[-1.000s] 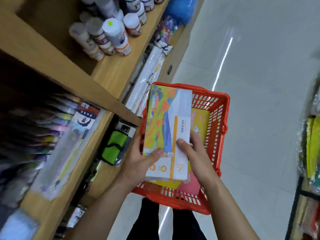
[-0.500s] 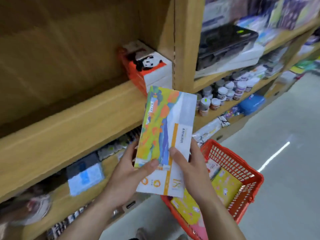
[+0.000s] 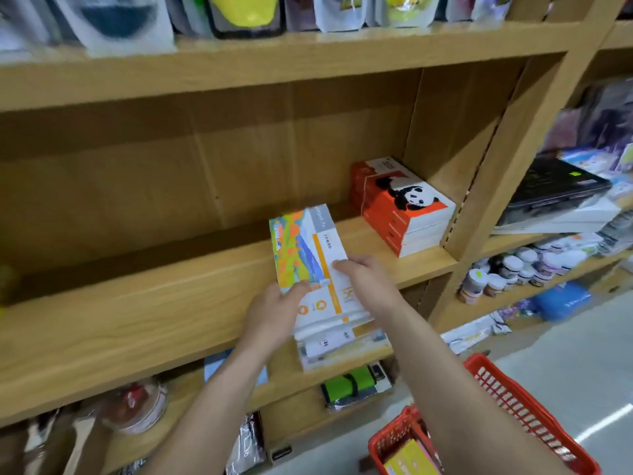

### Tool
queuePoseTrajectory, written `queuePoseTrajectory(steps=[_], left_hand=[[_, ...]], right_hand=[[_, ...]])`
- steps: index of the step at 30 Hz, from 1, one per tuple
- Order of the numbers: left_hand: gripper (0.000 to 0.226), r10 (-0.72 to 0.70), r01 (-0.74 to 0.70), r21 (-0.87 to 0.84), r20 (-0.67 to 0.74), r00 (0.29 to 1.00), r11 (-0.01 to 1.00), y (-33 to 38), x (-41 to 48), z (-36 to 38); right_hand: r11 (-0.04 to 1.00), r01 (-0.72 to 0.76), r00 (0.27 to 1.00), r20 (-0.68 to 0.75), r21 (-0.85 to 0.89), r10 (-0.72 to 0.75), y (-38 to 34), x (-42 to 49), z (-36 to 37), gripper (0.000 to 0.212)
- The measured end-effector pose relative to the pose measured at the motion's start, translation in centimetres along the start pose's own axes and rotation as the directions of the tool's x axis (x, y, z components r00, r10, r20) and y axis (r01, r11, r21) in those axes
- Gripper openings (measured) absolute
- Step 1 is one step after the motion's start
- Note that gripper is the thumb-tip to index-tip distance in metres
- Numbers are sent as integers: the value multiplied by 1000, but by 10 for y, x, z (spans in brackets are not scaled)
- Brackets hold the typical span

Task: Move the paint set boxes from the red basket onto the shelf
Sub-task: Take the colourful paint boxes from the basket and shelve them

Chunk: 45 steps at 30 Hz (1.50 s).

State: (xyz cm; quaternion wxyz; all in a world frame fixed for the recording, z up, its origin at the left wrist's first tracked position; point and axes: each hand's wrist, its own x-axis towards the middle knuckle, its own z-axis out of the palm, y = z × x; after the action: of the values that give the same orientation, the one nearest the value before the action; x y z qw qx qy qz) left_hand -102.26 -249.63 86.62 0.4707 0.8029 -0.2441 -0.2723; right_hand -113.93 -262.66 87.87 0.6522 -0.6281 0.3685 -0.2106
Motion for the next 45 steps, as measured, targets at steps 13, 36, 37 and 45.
queuePoseTrajectory(steps=[13,36,37,45], left_hand=[[29,152,-150,-61,27,988,987,-17,22,-5],[135,363,-398,451,166,917,799,11,108,69],[132,377,-407,472,161,912,782,13,111,72],[110,371,-402,371,156,915,837,13,111,74]], right_hand=[[999,-33,999,-43,-39,31,4,33,-9,15],[909,148,893,-344,-389,-292,55,24,-56,48],[907,148,903,-320,-395,-286,54,26,-58,50],[834,153,918,-236,-530,-319,49,30,-67,56]])
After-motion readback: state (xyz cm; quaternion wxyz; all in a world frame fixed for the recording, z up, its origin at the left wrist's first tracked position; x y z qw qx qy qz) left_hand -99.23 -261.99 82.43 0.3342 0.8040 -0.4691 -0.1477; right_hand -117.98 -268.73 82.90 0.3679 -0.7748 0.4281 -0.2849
